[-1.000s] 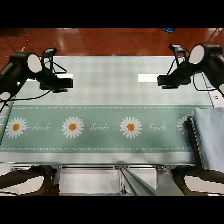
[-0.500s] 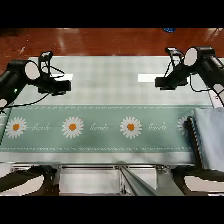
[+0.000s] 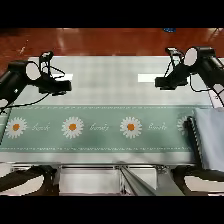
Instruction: Fold the shirts.
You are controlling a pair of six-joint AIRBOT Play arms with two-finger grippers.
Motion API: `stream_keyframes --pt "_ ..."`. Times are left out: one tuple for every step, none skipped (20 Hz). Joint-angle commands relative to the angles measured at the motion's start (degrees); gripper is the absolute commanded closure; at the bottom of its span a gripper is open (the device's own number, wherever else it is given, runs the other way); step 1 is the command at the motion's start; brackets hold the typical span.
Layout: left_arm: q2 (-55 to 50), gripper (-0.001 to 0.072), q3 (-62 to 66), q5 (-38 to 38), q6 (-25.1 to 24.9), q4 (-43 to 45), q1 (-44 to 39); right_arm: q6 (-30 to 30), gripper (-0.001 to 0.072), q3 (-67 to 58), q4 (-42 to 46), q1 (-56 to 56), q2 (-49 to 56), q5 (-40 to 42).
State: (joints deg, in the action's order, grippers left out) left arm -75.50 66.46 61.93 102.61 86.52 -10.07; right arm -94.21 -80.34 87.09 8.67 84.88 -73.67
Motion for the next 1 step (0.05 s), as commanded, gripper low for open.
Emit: stream_keyframes --pt "0.0 0.0688 0.0 0.0 -0.1 0.0 0.0 0.0 0.0693 0.0 0.0 0.1 0.0 0.0"
